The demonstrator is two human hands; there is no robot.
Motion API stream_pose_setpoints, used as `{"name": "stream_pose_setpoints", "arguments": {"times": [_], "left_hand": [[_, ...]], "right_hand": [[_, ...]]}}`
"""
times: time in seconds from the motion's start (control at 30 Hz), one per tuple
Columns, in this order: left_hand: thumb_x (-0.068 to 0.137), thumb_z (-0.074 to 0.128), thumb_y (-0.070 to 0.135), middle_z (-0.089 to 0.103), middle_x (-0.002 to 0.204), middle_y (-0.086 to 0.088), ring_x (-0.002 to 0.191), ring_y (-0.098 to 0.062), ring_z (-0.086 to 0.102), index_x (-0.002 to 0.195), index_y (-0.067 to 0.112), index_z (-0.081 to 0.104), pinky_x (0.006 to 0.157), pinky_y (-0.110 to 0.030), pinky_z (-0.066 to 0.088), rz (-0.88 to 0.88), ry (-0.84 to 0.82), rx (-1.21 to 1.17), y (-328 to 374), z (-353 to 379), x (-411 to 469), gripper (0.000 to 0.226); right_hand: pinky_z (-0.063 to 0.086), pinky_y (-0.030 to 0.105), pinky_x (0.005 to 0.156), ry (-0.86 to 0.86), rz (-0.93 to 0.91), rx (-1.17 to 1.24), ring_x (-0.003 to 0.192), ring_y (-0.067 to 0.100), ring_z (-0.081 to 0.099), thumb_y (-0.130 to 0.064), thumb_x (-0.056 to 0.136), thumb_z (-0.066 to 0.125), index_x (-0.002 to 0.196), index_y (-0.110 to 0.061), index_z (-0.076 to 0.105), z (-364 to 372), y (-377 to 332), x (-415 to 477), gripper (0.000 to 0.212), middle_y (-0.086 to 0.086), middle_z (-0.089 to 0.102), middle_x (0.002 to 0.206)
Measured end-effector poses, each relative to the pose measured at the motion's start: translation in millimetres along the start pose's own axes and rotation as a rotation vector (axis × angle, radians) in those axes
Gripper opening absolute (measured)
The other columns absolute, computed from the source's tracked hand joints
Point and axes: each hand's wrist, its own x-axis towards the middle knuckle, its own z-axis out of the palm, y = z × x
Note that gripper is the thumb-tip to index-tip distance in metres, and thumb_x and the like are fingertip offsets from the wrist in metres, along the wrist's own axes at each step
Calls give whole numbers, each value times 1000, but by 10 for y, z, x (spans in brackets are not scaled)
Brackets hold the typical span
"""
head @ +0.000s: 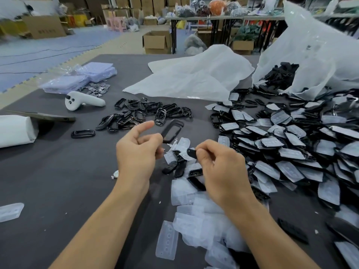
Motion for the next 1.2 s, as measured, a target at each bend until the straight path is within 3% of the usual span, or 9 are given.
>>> {"name": "stream_pose_setpoints", "arguments": {"times": [0.13,0.33,0.43,0.57,0.7,0.8,0.97,1.07,1.2], "left_hand": [[77,71,25,78,76,7,49,-8,55,110,49,70,52,-17,51,209,-85,124,52,-32,-144,41],[81,67,26,76,75,5,53,-9,60,113,49,66,57,-21,51,120,-225,168,58,72,-220,39],[78,67,28,76,74,5,55,-9,62,113,44,68,60,-24,53,68,-210,192,58,68,-210,39],[93,66,10,73,73,11,67,-9,69,116,35,67,83,-36,60,14,-191,159,75,73,-174,34],[102,55,-3,63,75,4,67,-8,64,114,22,70,70,-28,63,-107,-205,-19,157,96,-160,32],[102,55,-3,64,78,-4,66,-10,62,100,16,76,62,-24,60,-227,-283,-133,230,75,-165,28],[101,54,0,71,80,-5,63,-9,62,78,20,83,63,-22,59,-335,-567,-189,251,2,-144,42],[101,56,0,73,83,-3,67,-8,62,78,19,83,64,-20,57,-243,-576,-58,214,-7,-132,41],[98,61,-4,80,83,-2,68,-10,68,79,19,85,68,-24,61,-107,-484,50,229,-16,-135,38]], "right_hand": [[47,34,48,20,144,384,46,12,53,-20,104,57,83,-24,69,-57,-59,-5,24,-3,71,67],[47,23,44,-16,290,790,43,19,59,-7,98,66,80,-11,73,-79,-122,17,20,14,68,63],[56,26,51,-26,303,813,53,20,70,-3,95,69,76,-16,76,-72,-124,32,24,15,71,67],[60,25,61,18,294,795,62,19,74,10,90,67,84,-16,79,-97,-108,63,29,9,74,70],[57,22,59,124,396,857,59,17,71,11,90,65,97,-10,75,-152,-61,117,24,7,72,66],[59,24,58,123,427,914,58,18,72,10,91,65,95,-4,74,-160,-43,137,17,10,71,66],[59,24,59,-66,383,917,61,17,73,7,96,58,85,-10,80,-174,-97,142,30,15,76,76],[60,27,57,-267,418,1048,61,20,73,-1,100,50,77,-15,83,-220,-119,135,42,17,77,81],[62,31,61,-355,508,1171,71,27,76,-18,105,46,81,-8,83,-237,-89,139,46,23,77,94]]}}
